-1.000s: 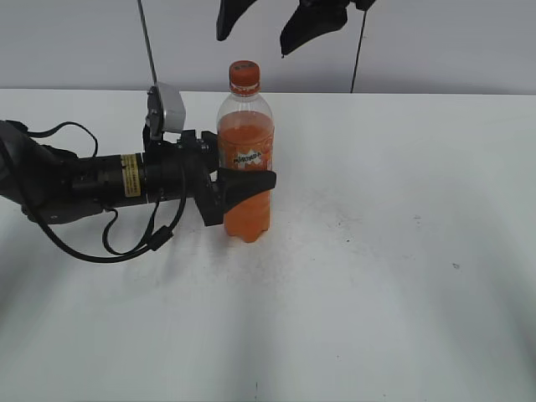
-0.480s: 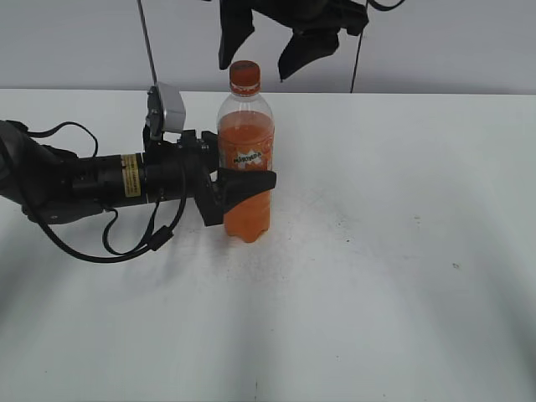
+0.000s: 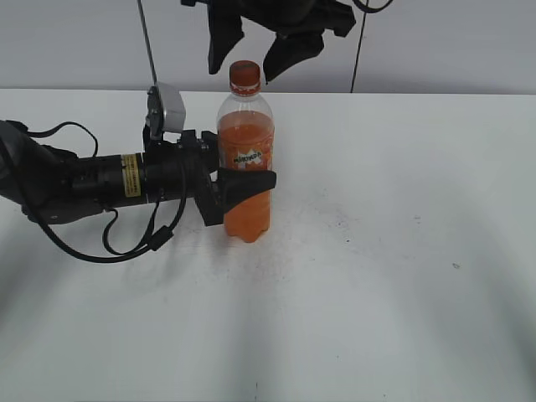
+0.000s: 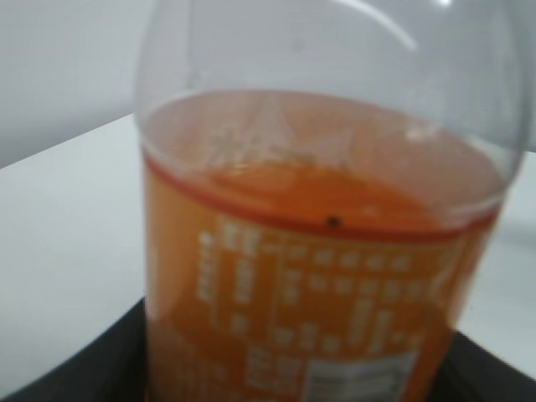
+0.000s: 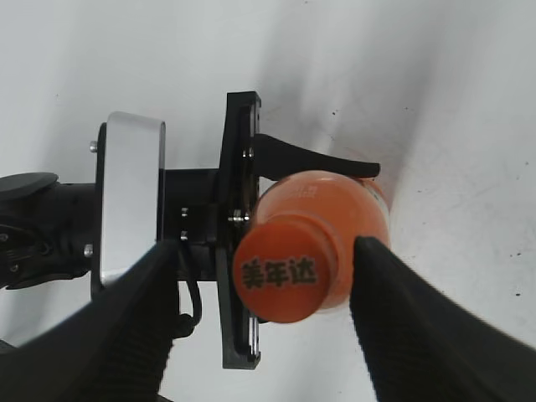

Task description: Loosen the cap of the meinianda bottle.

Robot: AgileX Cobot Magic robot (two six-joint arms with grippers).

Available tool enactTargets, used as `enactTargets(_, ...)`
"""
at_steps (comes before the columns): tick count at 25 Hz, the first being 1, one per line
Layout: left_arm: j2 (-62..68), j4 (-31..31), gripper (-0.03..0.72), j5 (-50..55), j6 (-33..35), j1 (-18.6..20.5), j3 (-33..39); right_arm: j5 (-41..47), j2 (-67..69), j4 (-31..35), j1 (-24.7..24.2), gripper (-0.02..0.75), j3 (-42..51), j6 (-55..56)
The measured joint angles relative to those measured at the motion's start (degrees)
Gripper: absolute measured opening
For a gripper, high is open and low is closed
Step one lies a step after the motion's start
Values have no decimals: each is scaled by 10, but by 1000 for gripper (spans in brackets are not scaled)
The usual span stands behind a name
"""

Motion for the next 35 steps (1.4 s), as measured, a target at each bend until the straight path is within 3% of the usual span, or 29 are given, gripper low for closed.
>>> enactTargets(26, 0, -1, 425, 0, 0, 0, 0, -1, 7, -20, 0, 479, 0, -2)
enactTargets(29, 0, -1, 425, 0, 0, 0, 0, 1, 7, -21, 0, 442, 0, -2)
enactTargets(35, 0, -1, 425, 0, 0, 0, 0, 1, 7, -20, 1, 274, 0, -10)
